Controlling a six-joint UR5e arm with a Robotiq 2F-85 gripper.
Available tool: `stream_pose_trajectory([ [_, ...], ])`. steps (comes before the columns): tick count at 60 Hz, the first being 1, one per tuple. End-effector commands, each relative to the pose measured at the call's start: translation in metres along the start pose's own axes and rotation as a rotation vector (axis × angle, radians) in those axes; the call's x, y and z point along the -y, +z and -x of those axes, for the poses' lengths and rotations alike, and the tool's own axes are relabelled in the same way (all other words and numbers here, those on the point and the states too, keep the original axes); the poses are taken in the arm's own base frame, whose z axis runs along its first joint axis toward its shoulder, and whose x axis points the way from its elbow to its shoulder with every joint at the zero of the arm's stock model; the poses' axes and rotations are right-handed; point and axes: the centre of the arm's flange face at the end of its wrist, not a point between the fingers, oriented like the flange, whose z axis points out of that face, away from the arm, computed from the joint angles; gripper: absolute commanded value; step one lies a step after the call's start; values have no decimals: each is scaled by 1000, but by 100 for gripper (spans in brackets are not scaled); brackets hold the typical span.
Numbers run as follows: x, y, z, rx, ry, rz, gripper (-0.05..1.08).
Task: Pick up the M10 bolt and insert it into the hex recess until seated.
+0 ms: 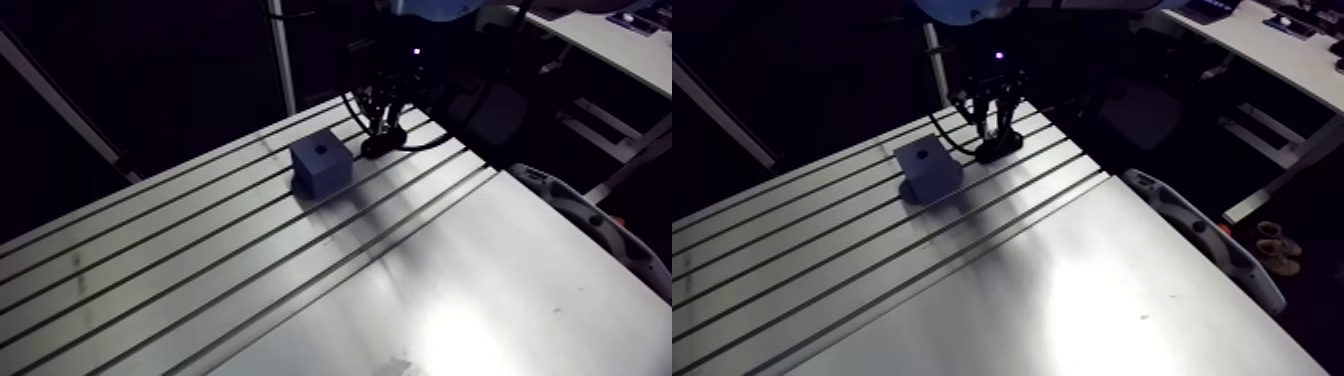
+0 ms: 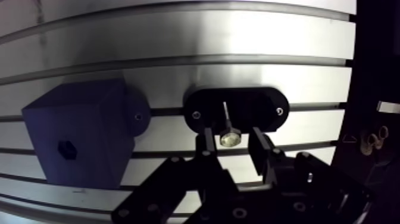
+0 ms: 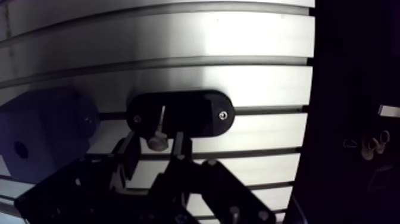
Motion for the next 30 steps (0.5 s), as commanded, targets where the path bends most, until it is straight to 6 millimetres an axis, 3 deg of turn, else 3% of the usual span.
stream_pose_trajectory([
  [1,0,5,-1,6,0,-1,59],
  [30,1,6,-1,5,-2,-1,63],
])
